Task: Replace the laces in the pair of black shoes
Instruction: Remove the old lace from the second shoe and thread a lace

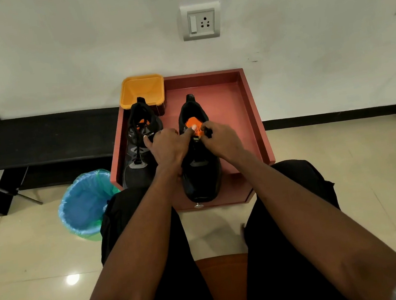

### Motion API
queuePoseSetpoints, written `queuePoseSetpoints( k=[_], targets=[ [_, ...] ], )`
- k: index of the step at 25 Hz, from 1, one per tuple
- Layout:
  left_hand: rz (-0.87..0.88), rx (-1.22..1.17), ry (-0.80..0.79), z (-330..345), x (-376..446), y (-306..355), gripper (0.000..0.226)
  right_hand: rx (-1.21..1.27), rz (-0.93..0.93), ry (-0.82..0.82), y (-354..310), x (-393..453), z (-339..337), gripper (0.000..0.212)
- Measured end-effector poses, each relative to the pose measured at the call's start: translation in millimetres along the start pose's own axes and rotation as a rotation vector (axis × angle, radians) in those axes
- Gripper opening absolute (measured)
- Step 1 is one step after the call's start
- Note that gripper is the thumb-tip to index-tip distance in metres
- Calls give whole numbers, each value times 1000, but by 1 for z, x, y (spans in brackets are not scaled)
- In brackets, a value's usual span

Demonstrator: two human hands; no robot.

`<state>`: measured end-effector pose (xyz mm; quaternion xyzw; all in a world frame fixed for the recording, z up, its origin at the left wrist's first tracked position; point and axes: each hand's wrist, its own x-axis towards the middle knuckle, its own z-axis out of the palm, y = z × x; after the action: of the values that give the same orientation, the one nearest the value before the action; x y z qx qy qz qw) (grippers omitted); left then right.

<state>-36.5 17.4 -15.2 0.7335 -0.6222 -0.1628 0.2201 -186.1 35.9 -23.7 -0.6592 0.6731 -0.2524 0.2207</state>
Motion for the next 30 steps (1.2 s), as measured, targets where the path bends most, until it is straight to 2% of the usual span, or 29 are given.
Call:
queuePoseSetpoints(
  k=[3,5,8,10,15,17,21,24,27,29,30],
  targets=[
    [34,-6,-132,-3,0,5,54,42,-5,-1,0,1,-1,21],
    [22,-146,-169,-6,5,1,44,83,23,5,0,2,-3,15],
    [-98,-399,-269,-9,14,-8,49,252,142,43,1,7,-7,15],
    [-145,-466,-292,-10,14,-10,54,299,173,55,-1,7,-11,18],
    [-160,-523,-306,-6,6,-14,39,147,27,-9,-3,2,-3,31],
    [-133,-518,-294,-6,2,-12,46,52,-48,-29,-5,2,2,36],
    [-90,-478,-289,-9,-3,-11,53,-175,-109,-169,-14,-4,6,34],
    [-74,-436,-312,-9,-2,-10,54,-203,-164,-82,-11,-7,12,25],
    [-44,-376,-317,-12,-1,-9,55,-89,-238,20,-12,-12,14,19],
    [-35,-349,-318,-12,0,-8,54,44,-81,105,-15,-13,11,13],
    [-35,-342,-320,-11,1,-9,54,145,77,157,-15,-11,9,12]
  ],
)
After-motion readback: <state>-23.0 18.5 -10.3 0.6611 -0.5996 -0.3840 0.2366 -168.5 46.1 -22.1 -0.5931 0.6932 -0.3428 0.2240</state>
